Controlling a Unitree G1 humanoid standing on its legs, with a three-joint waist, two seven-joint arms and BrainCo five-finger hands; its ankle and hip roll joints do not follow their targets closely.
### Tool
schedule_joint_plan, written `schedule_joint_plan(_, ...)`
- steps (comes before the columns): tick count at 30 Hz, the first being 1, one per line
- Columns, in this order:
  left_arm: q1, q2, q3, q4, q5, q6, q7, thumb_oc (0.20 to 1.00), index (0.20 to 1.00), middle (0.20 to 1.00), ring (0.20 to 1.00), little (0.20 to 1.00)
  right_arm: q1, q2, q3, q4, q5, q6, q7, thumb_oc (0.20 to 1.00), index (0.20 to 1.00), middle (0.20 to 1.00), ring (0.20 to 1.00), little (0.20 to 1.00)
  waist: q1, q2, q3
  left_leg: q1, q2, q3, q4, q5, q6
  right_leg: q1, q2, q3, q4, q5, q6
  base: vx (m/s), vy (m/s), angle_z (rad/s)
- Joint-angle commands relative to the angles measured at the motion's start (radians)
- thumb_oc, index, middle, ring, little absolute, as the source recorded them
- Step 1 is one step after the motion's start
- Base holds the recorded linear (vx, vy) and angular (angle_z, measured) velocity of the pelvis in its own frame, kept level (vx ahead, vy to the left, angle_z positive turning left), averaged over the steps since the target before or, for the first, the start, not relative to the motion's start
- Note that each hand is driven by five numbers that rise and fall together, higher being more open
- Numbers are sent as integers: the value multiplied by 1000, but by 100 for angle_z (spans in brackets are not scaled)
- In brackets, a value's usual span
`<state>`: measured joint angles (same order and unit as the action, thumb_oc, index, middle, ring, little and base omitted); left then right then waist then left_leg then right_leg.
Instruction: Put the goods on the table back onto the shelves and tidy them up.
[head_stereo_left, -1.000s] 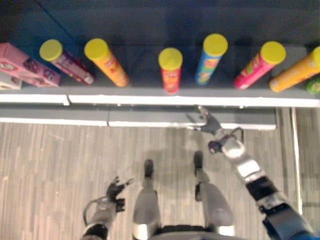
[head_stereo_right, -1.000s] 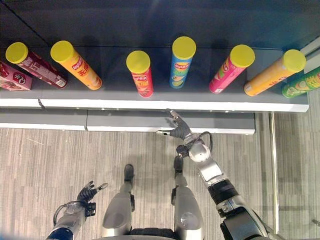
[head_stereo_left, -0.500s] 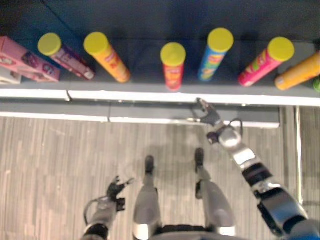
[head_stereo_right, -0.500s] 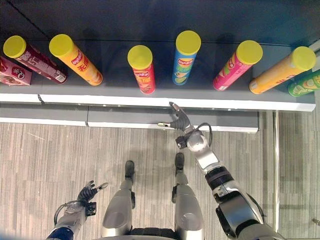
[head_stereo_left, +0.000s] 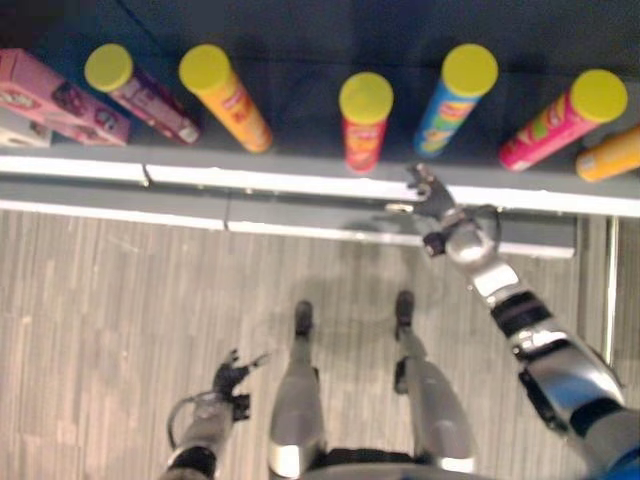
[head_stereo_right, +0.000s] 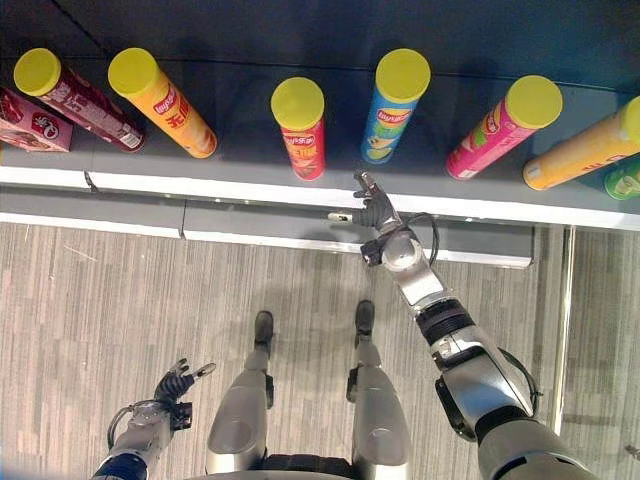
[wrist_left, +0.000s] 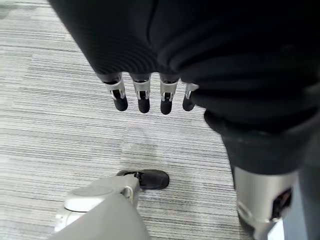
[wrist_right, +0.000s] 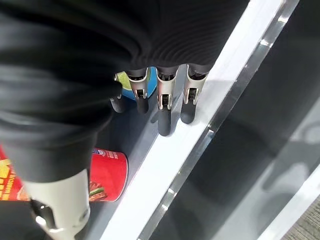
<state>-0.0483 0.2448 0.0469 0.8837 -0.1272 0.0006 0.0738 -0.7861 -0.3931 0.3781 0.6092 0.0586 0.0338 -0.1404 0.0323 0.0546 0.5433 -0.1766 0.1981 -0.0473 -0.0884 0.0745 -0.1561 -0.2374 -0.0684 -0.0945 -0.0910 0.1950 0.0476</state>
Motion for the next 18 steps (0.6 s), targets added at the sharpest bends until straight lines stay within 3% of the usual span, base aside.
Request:
schedule_joint_plan(1, 24, 24, -20, 14, 41, -4, 0, 1000, 1000, 1000, 1000, 1000, -127, -13, 12, 27, 5, -35, -20, 1000, 1000, 1000, 1000, 1000, 20, 47, -23, 37, 18, 39, 1, -76, 51, -93, -164, 66, 127, -18, 56, 15, 21, 6)
schedule_joint_plan(18, 8, 27, -8, 40, 30, -4, 9, 1000, 1000, 1000, 1000, 1000, -173, -17, 23, 5, 6, -33, -41, 1000, 1000, 1000, 1000, 1000, 28, 30, -23, 51, 20, 47, 1, -81, 47, -77, -174, 62, 133, -12, 61, 5, 2, 1)
